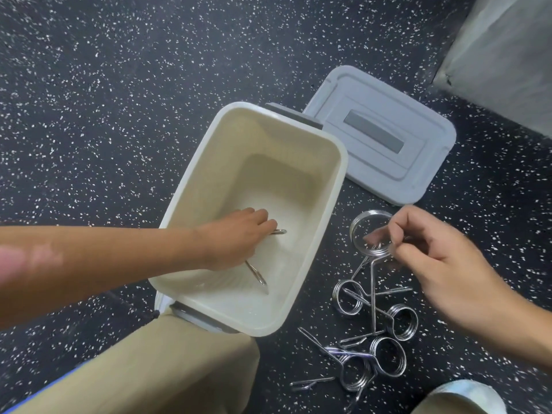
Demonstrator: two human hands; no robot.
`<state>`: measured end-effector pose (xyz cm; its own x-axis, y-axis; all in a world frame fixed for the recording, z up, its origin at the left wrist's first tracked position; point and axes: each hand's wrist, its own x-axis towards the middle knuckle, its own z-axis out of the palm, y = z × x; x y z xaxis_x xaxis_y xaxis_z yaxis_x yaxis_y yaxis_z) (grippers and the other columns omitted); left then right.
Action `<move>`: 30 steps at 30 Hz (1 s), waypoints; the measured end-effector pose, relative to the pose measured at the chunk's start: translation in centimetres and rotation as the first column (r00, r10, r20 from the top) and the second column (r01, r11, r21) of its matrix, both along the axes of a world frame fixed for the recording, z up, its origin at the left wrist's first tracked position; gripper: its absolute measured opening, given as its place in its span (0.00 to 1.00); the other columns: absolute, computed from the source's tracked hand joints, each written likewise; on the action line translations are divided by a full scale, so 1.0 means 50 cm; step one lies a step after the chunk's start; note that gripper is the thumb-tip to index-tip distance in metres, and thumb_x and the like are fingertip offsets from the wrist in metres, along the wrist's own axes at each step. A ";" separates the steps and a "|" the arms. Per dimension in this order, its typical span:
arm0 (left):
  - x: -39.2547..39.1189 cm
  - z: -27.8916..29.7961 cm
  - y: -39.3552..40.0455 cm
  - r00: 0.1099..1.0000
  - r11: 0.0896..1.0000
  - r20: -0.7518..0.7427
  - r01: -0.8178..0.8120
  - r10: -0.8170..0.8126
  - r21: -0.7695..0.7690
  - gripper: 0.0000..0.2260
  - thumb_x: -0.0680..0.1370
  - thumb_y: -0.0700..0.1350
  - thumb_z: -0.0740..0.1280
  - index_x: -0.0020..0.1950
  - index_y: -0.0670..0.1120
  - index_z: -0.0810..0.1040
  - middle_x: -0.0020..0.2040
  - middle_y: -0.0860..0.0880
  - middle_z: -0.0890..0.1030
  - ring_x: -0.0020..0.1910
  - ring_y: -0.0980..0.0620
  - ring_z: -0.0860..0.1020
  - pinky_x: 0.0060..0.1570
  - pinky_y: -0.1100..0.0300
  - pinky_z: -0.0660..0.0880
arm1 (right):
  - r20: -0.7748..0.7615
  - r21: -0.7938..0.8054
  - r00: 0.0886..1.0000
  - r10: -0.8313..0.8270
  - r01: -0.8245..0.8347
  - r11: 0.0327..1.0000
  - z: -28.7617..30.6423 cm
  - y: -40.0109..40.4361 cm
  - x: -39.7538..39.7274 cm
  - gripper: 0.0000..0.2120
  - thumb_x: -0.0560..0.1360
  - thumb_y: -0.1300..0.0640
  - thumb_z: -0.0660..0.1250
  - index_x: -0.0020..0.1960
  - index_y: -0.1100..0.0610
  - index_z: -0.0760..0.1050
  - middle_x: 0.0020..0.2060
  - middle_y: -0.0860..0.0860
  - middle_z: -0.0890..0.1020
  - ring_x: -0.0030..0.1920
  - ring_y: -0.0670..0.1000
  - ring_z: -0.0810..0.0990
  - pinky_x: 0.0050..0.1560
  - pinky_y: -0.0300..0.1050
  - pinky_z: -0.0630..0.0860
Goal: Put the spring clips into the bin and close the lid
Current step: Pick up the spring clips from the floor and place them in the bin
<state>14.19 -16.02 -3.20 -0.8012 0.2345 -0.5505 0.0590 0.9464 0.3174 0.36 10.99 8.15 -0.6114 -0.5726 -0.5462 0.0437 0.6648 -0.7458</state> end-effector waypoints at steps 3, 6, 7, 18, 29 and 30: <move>0.008 0.005 0.003 0.999 0.999 0.004 -0.053 0.053 0.002 0.12 0.77 0.40 0.61 0.61 0.44 0.71 0.54 0.46 0.73 0.50 0.44 0.74 0.52 0.48 0.73 | -0.043 -0.003 0.998 0.044 -0.044 0.999 0.018 -0.020 -0.011 0.11 0.77 0.68 0.60 0.42 0.53 0.69 0.51 0.42 0.86 0.48 0.74 0.78 0.46 0.74 0.76; 0.012 0.017 0.002 0.992 0.992 0.026 -0.122 0.122 0.023 0.15 0.79 0.44 0.62 0.65 0.44 0.70 0.58 0.46 0.74 0.55 0.44 0.74 0.56 0.48 0.72 | -0.117 0.019 0.986 0.117 -0.115 0.993 0.037 -0.045 -0.018 0.08 0.76 0.64 0.60 0.43 0.52 0.69 0.51 0.39 0.85 0.46 0.74 0.79 0.44 0.71 0.76; 0.012 0.025 0.003 0.990 0.990 0.029 -0.140 0.139 0.027 0.15 0.79 0.45 0.62 0.65 0.45 0.70 0.58 0.46 0.74 0.56 0.45 0.74 0.56 0.49 0.72 | -0.135 0.029 0.982 0.133 -0.131 0.991 0.041 -0.054 -0.020 0.09 0.77 0.63 0.60 0.43 0.50 0.68 0.50 0.38 0.85 0.44 0.73 0.79 0.42 0.68 0.77; 0.046 0.181 -0.007 0.917 0.894 -0.027 -0.381 0.398 0.234 0.11 0.82 0.55 0.59 0.61 0.54 0.73 0.55 0.57 0.78 0.52 0.55 0.76 0.53 0.57 0.73 | -0.109 0.006 0.944 0.313 -0.314 0.949 0.096 -0.170 -0.073 0.16 0.81 0.61 0.61 0.56 0.39 0.68 0.48 0.41 0.87 0.39 0.60 0.81 0.43 0.53 0.82; 0.086 0.223 -0.019 0.865 0.837 -0.017 -0.481 0.502 0.261 0.10 0.82 0.59 0.54 0.55 0.56 0.70 0.52 0.57 0.77 0.50 0.53 0.77 0.52 0.54 0.74 | -0.481 0.338 0.674 0.561 -0.448 0.828 0.034 -0.349 -0.055 0.06 0.83 0.52 0.52 0.57 0.51 0.65 0.48 0.53 0.84 0.45 0.59 0.79 0.46 0.58 0.77; 0.087 0.223 -0.018 0.869 0.843 -0.017 -0.476 0.495 0.253 0.10 0.82 0.59 0.54 0.56 0.56 0.71 0.52 0.57 0.77 0.50 0.53 0.77 0.52 0.54 0.75 | -0.517 0.364 0.625 0.585 -0.458 0.811 0.024 -0.362 -0.055 0.05 0.83 0.55 0.53 0.57 0.53 0.65 0.45 0.54 0.83 0.43 0.62 0.78 0.44 0.58 0.77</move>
<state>18.55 -16.92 7.96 -0.8841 -0.0828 -0.4599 -0.3547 0.7596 0.5452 -2.41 -7.09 9.34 -0.4656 -0.8268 -0.3157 -0.7484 0.5582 -0.3582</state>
